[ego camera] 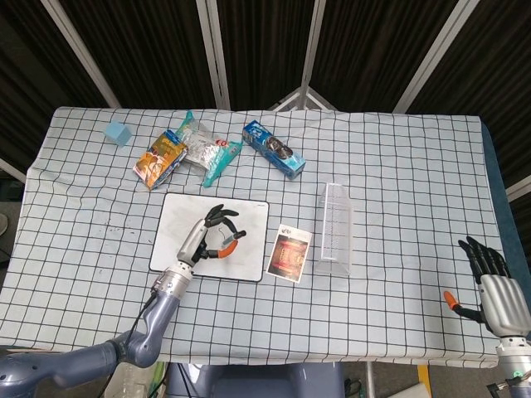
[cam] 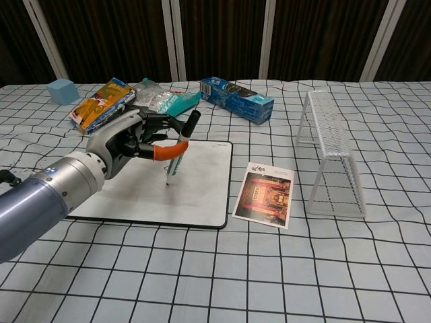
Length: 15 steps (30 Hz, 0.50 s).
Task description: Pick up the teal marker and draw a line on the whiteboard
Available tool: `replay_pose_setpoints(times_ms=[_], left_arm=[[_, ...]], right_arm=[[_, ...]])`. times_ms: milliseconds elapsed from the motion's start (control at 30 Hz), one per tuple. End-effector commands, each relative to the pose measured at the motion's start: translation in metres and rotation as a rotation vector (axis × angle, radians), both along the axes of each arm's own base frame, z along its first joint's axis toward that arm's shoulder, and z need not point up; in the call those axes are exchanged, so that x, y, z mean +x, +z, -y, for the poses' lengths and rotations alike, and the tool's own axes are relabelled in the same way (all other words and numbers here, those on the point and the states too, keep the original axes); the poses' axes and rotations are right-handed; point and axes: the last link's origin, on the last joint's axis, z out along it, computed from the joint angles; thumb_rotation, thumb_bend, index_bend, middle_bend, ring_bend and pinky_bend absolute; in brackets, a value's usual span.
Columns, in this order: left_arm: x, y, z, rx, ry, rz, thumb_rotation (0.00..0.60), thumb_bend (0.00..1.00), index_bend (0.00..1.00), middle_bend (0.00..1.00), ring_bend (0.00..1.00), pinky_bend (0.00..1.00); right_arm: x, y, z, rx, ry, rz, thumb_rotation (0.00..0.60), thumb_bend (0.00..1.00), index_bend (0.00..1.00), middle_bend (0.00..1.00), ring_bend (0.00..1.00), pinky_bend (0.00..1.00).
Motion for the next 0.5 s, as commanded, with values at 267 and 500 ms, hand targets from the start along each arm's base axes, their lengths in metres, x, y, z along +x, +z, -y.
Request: replay_pose_setpoints(times_ms=[267,500], left_arm=[[0.008,0.019,-0.004,0.059,-0.005,0.065,0.6,0.56,0.75,0.22,0.03,0.06],[0.007,0.027,-0.019,0.087,-0.004,0.031,0.6,0.56,0.75,0.22,0.03,0.06]], right_arm=[[0.0,0.0,-0.001,0.001,0.004,0.003,0.6,0.3,0.0,0.0,0.0,0.0],[0.0,0.0,0.0,0.002,0.003,0.005,0.6,0.3,0.0,0.0,0.0,0.0]])
